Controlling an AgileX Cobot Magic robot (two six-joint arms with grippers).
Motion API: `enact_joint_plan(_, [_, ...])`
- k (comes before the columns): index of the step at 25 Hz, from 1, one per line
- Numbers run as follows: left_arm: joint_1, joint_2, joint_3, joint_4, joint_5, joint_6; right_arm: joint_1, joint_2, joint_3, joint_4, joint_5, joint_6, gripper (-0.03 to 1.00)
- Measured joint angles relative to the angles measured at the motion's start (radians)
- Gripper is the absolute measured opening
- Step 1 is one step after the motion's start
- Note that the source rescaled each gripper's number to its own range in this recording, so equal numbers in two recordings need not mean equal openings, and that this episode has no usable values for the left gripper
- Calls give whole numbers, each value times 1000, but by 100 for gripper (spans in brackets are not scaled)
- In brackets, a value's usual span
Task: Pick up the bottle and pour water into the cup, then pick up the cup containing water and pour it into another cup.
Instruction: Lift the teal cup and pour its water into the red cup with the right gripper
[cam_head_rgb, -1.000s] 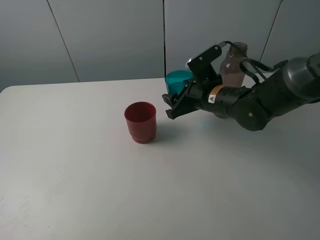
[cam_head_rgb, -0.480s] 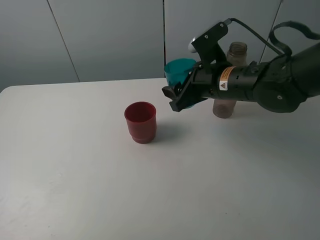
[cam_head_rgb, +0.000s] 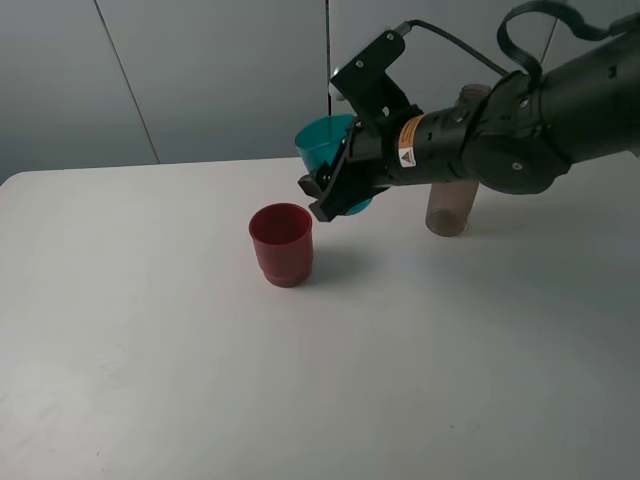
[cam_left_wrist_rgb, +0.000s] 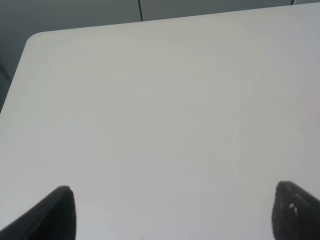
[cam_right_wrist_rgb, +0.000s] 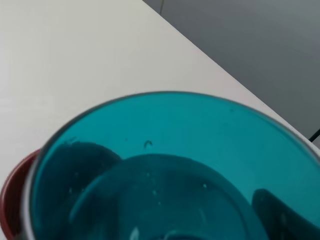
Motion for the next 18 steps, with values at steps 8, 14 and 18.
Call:
enact_joint_plan(8, [0,0,0,0,0,0,1,67,-78,-61,83,-19,12])
enact_joint_plan(14, [0,0,0,0,0,0,10,69,-90,-140,110,-52,12])
enact_joint_plan(18, [0,0,0,0,0,0,10,82,-114,-176,145,-75,12])
